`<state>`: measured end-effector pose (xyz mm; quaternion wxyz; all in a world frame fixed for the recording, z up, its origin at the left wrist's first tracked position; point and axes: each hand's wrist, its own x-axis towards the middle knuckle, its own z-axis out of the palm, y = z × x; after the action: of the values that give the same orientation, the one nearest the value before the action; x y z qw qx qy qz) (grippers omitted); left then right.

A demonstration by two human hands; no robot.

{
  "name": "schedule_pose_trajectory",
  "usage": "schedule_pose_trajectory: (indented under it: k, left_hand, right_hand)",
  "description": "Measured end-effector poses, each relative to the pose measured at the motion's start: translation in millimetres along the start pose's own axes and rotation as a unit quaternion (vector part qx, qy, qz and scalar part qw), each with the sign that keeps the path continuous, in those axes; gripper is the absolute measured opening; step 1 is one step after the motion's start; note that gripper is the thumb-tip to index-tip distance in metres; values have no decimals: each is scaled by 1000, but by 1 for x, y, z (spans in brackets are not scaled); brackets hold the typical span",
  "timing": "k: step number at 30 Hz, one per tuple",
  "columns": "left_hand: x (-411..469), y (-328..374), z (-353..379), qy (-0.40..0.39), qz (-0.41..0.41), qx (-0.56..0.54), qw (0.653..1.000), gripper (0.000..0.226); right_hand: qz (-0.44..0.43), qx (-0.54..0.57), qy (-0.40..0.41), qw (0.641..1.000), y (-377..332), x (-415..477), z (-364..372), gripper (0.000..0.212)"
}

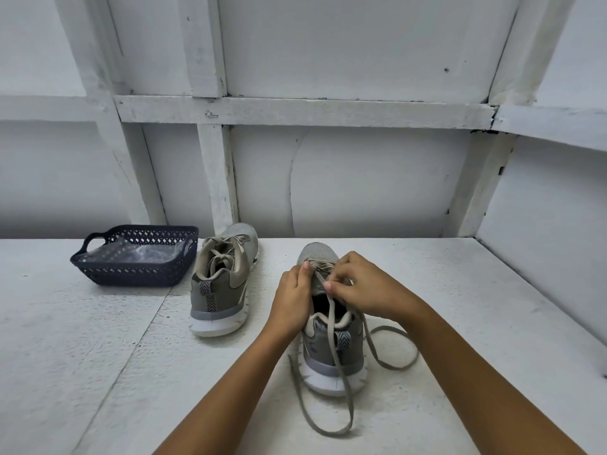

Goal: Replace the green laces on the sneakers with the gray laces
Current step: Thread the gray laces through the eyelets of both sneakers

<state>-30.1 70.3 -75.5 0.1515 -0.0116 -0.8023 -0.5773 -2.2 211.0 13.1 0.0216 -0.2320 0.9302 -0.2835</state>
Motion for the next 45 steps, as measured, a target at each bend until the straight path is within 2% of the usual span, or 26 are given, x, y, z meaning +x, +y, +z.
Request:
schedule_pose_trajectory:
  k: [2,5,7,9,11,13,15,17,18,20,23,24,26,28,29,33,37,40,42,45]
  left_hand:
    - [-1,0,0,-7,-6,-2,1000,41]
    - [-1,3,-2,-16,-13,0,1000,37]
    - [0,8,-6,-24,-12,13,1000,32]
    - [1,11,-10,0,8,54,999,33]
    - [-1,21,-17,58,35,83,994,35]
    - [-6,44,-22,76,61,46,994,35]
    - [-11,70,-25,1,62,-47,997,40]
    - [-14,87,-26,-82,59,-80,992,42]
    - [-15,92,-26,-106,61,-85,989,36]
    - [-15,95,-25,-123,54,-103,986,20]
    - [-8,96,-30,-114,20,-162,980,19]
    - [-3,97,-34,-104,8,-185,977,20]
    - [9,100,-44,-79,-15,-230,970,22]
    - [23,105,-53,-62,-26,-227,971,22]
    - [30,107,-56,-57,-30,-212,975,21]
    - [51,110,-61,-37,-52,-141,988,19]
    - [63,112,-59,-34,-63,-108,992,20]
    - [66,115,-56,-34,-65,-69,995,22]
    - [65,115,-53,-37,-68,5,997,26]
    - [58,108,-46,-38,-47,157,986,38]
  right_hand:
    - [17,22,4,1000,-2,-2,-2,22]
    - [64,126,81,987,-10,0,-7,35]
    - [110,311,115,937,-19,5,-18,37]
    - [140,481,105,859,-28,13,-34,33]
    - [151,598,92,782,-38,23,-49,29]
    - [151,666,91,725,-46,34,-59,27]
    - [149,696,99,695,-53,44,-64,28]
    - [144,716,105,675,-58,51,-65,30]
    - [140,722,109,669,-60,54,-64,31]
    - [132,730,114,661,-61,58,-63,32]
    - [128,730,122,660,-54,59,-60,32]
    - [135,717,119,674,-49,59,-58,32]
    - [160,660,84,729,-38,55,-49,35]
    - [176,591,31,786,-28,50,-35,41]
    - [178,568,14,804,-26,48,-28,41]
    - [149,537,7,830,-23,39,-10,26]
    - [118,538,-6,835,-14,33,-2,19]
    - [115,556,-23,823,-7,27,-3,16]
    - [114,584,-12,804,-2,25,-5,14]
    - [126,636,54,759,10,26,-7,12]
